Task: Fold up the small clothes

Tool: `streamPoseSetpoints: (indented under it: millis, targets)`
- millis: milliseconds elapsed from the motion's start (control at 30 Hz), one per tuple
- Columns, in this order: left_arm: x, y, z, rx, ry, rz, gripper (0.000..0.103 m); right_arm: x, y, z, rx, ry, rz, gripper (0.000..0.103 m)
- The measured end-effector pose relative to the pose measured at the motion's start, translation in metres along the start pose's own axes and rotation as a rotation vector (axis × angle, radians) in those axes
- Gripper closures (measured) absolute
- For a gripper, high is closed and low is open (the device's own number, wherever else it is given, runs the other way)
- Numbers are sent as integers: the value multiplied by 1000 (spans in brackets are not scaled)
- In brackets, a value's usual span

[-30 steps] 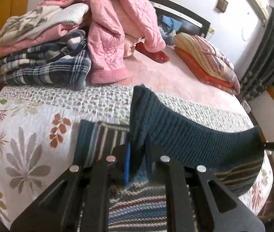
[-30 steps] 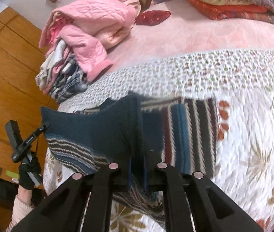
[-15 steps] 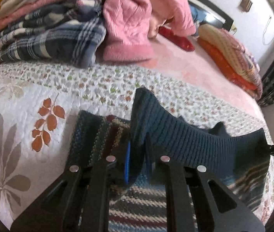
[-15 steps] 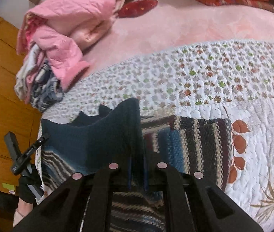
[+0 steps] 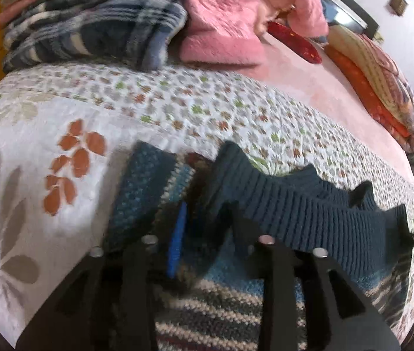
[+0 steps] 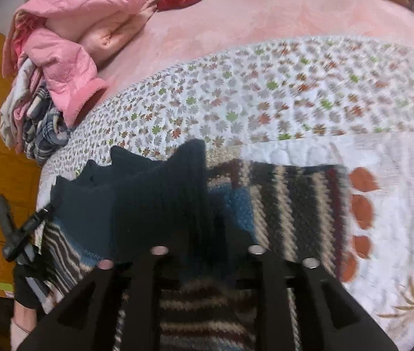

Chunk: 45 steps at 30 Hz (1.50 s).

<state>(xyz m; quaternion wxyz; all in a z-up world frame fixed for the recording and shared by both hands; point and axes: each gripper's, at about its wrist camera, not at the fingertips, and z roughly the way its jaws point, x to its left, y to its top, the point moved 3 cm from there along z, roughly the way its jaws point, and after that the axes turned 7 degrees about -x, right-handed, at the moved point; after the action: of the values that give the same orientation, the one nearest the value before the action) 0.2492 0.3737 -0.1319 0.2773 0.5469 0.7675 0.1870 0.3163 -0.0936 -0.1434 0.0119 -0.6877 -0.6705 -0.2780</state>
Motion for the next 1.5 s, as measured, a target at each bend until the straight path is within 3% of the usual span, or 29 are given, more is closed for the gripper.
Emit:
streamPoseSetpoints:
  millis: [167, 267, 467, 733, 1133, 1333, 1500]
  targets:
    - [-10, 7, -40, -13, -22, 33, 51, -7, -5, -49, -21, -1, -7, 56]
    - [-21, 0, -57, 19, -52, 43, 41, -20, -15, -74, -1, 4, 37, 38]
    - [-50, -28, -65, 113, -128, 76, 34, -39, -41, -85, 68, 2, 127, 33]
    - [-77, -65, -47, 203, -157, 147, 34, -56, -72, -62, 153, -34, 163, 24]
    - [-70, -86, -20, 252, -96, 203, 34, -71, -93, -24, 210, -39, 174, 28]
    - [-61, -81, -21, 240, -77, 186, 34, -66, -89, -28, 185, 4, 169, 58]
    - [-55, -80, -22, 246, -66, 181, 34, -62, -89, -35, 167, -10, 111, 64]
